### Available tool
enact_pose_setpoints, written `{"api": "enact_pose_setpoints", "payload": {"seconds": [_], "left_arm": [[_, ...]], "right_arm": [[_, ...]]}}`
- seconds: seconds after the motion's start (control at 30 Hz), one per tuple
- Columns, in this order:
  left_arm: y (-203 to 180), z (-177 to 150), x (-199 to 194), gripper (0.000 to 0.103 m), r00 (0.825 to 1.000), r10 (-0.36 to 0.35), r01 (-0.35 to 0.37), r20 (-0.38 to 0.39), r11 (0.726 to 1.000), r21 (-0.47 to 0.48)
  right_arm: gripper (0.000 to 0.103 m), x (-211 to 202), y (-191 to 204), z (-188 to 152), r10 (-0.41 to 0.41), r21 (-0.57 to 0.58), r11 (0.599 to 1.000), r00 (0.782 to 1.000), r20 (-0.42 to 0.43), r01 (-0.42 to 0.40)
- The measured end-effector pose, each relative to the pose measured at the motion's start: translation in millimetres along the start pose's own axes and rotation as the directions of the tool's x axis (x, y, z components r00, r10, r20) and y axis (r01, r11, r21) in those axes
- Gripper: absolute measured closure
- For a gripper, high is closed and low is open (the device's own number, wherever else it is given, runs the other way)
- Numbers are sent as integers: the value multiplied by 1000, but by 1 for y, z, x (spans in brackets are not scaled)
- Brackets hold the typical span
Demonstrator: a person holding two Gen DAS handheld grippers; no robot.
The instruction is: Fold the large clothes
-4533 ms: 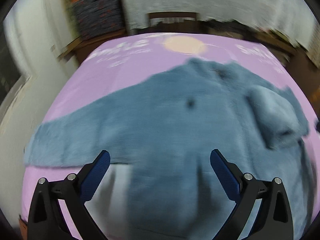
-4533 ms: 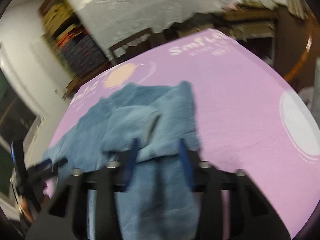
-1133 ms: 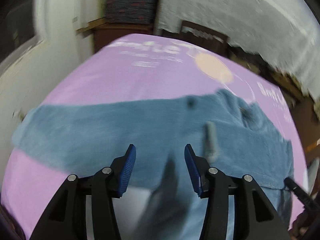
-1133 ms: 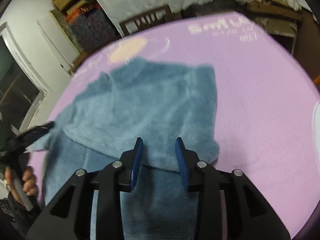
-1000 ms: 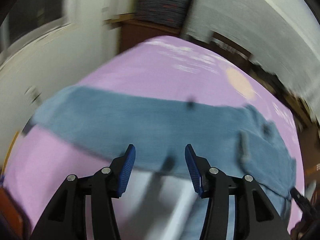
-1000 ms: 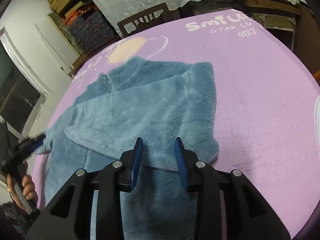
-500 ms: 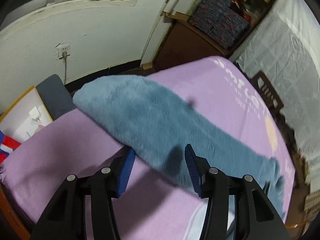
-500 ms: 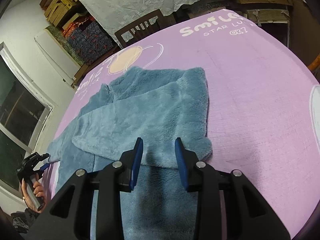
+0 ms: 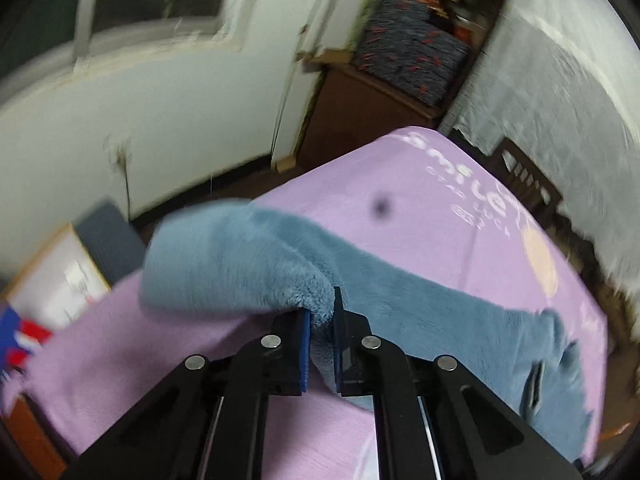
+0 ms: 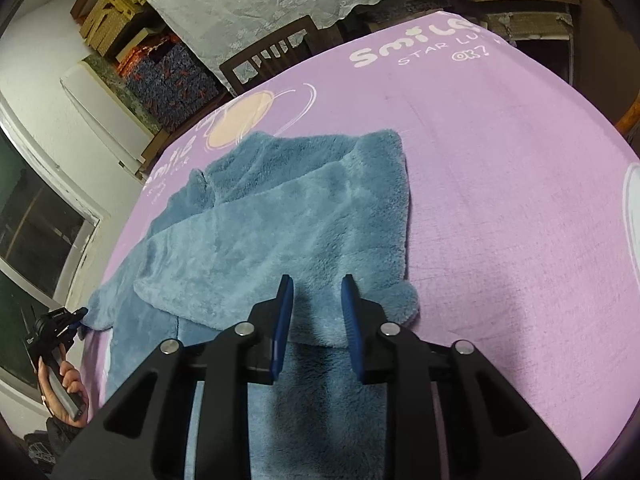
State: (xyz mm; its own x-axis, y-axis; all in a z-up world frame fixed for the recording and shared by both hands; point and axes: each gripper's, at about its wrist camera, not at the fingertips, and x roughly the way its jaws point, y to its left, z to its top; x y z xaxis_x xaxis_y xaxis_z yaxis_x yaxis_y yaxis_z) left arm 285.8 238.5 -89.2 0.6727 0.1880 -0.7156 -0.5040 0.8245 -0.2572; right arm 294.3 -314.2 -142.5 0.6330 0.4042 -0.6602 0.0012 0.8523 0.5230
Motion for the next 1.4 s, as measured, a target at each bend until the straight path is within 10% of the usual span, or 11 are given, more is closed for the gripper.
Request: {"api": "enact_pose_setpoints", "payload": {"seconds": [0.27,0.6,0.93,1.0,1.1,1.27,1.4], "left_arm": [[-121,-17,-44,95,995,-18,-15,100,946,323],[-284,-115,-72,94,975,-215,133,55,764,632],[-313,-204,-27,88,978,-182,197,-106,609,768],[-306,-200,-35,54,971,-210,223,-118,601,767],[-278,-188,-59,32,964,-259,210,-63,593,777],[-230,-159,-67,27,975,-223,129,21,632,764],[-191,-119,-43,27,990,-140,85,30,743,663]], "right_arm": [[79,-6,-4,3,17,25,1000,1000,13,-18],[79,-14,-16,8,34,76,996,999,30,-36],[76,-18,-25,13,39,111,993,998,39,-43],[76,-18,-25,13,44,109,993,998,39,-48],[76,-18,-21,12,55,90,994,998,42,-58],[76,-19,-3,8,87,-4,996,995,41,-87],[76,-24,31,0,115,-137,985,992,60,-106]]}}
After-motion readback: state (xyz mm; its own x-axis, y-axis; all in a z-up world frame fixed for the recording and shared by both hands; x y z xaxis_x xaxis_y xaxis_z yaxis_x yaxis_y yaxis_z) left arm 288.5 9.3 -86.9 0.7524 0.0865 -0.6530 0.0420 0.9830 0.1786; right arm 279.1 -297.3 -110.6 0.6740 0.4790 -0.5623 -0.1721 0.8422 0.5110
